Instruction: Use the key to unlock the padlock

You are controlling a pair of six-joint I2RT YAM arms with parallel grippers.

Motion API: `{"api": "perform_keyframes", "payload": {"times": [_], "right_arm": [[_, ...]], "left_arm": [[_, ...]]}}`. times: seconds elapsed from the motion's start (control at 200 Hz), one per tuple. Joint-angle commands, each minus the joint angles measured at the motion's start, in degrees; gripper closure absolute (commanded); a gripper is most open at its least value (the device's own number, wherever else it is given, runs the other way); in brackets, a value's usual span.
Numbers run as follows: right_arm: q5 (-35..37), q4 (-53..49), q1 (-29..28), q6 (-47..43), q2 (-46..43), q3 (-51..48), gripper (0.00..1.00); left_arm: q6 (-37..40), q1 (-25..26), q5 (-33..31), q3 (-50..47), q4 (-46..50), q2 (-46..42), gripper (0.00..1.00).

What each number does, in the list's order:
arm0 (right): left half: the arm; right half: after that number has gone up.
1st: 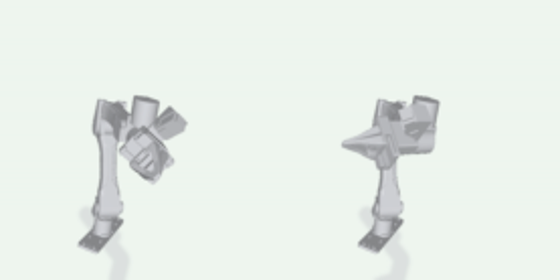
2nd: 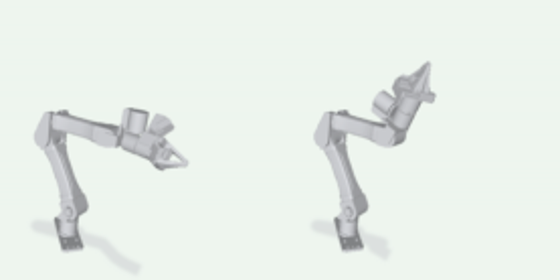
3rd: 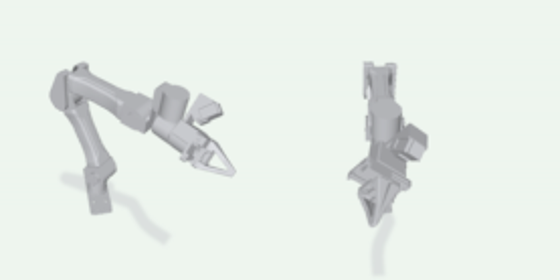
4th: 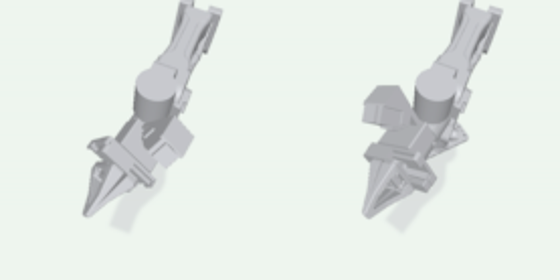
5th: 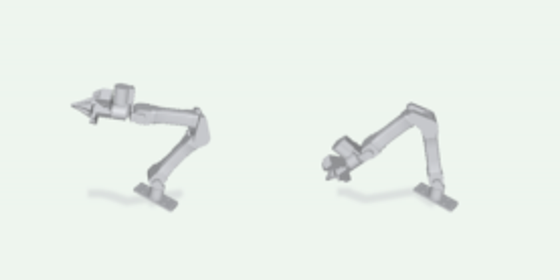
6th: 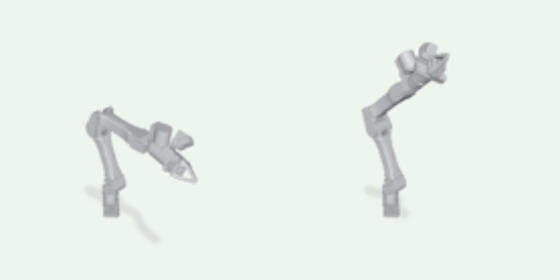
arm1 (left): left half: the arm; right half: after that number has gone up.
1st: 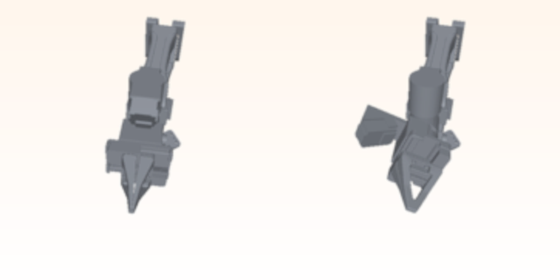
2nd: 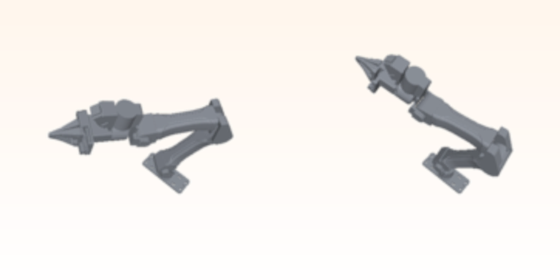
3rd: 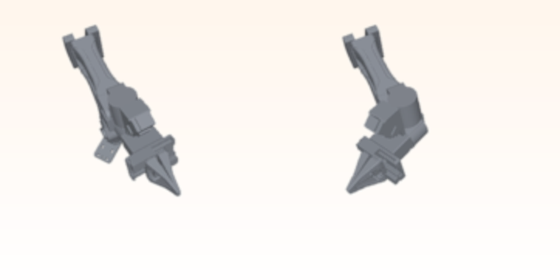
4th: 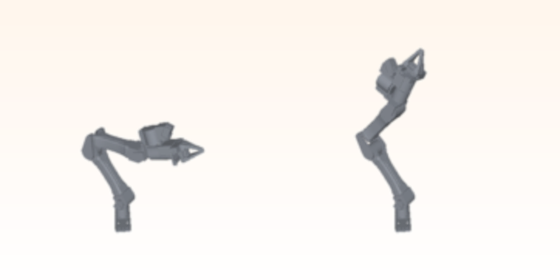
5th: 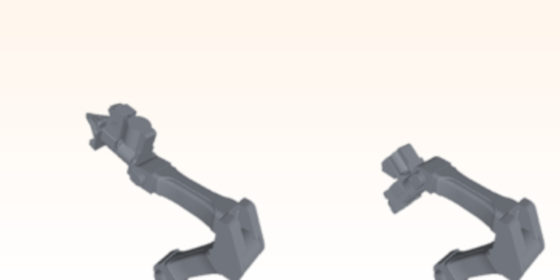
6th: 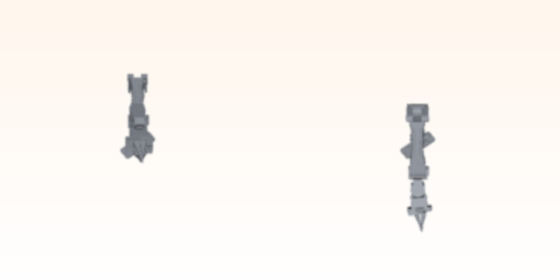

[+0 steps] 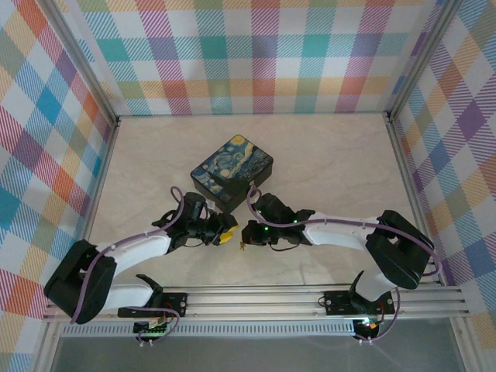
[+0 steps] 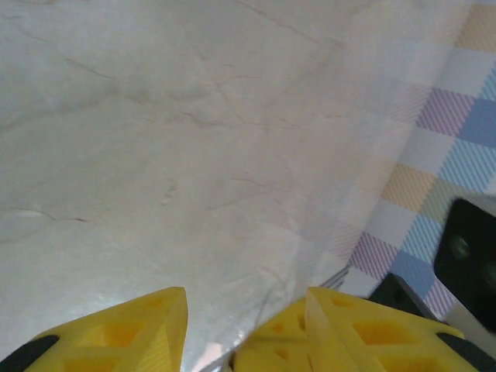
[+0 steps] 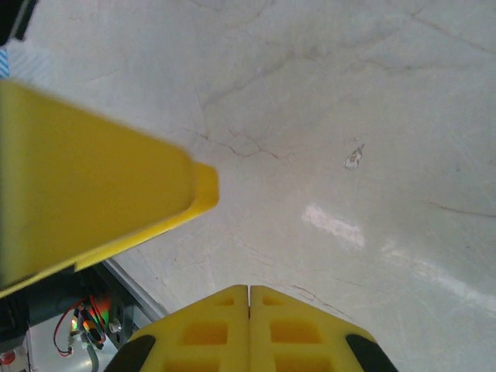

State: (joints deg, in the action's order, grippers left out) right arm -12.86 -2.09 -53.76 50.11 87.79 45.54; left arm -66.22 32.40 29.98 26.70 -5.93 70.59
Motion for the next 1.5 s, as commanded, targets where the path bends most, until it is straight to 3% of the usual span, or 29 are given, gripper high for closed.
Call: {"api": "perform_keyframes", "payload": {"times": [0.0,0.36,0.7,1.495], "right_arm": [[1.9,-2.7,1.5,-0.4,-1.7,3.2,1.0],[13.7,-11.9,2.3,9.1,-2.6,7.9,1.0],[12.0,-11.6,2.4,11.2,-1.6,9.3,1.0],[9.1,-8.5,2.4,11.9,0.7,9.4,1.0]], "left_arm": [[1.9,-0.1,0.9,1.9,3.8,-4.2,0.56],[14.4,0.3,6.1,3.9,7.1,-6.2,0.56],[10.6,1.5,7.6,4.3,-0.5,-1.5,0.58],[7.9,1.5,5.8,4.0,-2.1,0.8,0.71]]}}
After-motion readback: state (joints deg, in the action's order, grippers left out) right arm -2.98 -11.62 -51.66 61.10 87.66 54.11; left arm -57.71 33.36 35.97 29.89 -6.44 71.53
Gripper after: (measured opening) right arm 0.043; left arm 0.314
